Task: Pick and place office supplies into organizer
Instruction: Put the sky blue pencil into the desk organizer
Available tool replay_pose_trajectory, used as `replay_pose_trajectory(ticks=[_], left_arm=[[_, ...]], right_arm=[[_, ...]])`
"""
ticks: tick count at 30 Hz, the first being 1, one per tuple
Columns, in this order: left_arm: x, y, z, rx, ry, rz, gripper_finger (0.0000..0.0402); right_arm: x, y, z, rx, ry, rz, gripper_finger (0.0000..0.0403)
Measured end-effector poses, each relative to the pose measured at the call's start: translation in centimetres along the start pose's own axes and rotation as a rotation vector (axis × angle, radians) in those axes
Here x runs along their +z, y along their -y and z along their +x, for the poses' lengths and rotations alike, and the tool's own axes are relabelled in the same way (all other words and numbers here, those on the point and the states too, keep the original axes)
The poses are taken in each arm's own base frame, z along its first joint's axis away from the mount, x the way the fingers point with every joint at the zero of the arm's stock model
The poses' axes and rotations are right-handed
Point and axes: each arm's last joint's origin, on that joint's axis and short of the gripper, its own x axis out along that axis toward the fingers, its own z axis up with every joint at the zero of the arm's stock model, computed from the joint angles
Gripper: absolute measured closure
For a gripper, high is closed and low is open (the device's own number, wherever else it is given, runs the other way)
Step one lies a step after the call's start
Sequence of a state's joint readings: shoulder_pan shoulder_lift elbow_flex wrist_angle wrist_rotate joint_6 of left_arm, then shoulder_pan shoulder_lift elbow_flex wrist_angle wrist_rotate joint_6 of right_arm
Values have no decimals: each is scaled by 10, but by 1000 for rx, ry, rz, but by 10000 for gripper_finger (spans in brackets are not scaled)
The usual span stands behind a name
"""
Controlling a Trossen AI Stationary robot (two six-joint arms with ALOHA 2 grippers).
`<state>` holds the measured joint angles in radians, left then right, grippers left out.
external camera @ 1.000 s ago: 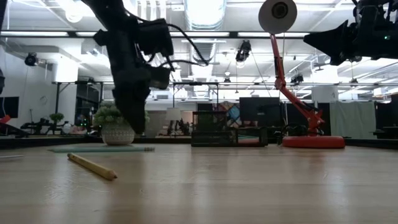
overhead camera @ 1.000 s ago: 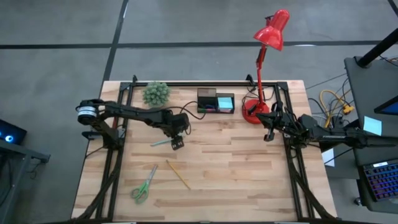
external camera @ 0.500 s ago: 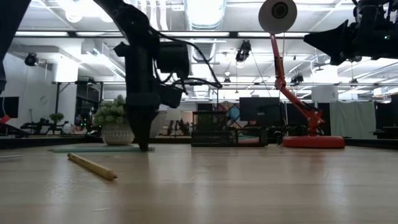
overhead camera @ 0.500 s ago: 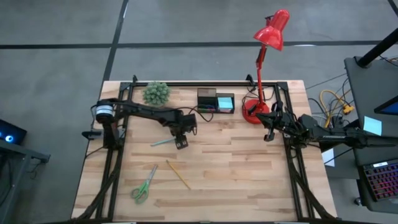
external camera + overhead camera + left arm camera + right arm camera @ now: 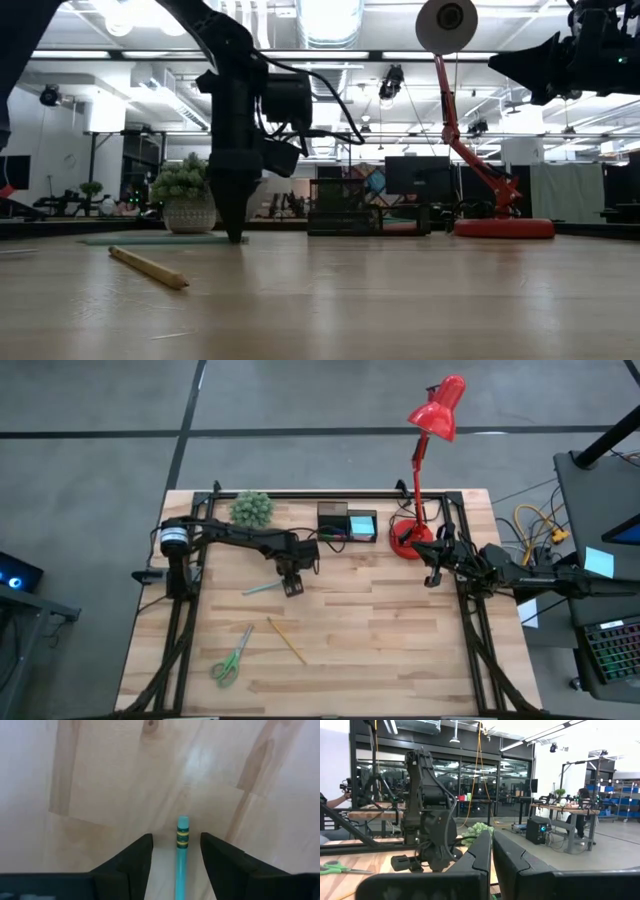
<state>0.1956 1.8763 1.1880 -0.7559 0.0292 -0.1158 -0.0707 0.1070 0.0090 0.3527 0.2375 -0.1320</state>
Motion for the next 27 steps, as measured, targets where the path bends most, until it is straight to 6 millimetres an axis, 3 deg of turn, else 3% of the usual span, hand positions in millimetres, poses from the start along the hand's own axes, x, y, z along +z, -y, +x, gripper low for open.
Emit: replay_pose_trajectory(ticks=[15, 27], left_arm=[[-1, -4, 3, 12, 0, 47, 390], [-1, -4, 1, 10, -11, 70, 393]], right_arm=[[0, 0, 0, 0, 0, -3, 394], [0, 0, 0, 0, 1, -3, 394]])
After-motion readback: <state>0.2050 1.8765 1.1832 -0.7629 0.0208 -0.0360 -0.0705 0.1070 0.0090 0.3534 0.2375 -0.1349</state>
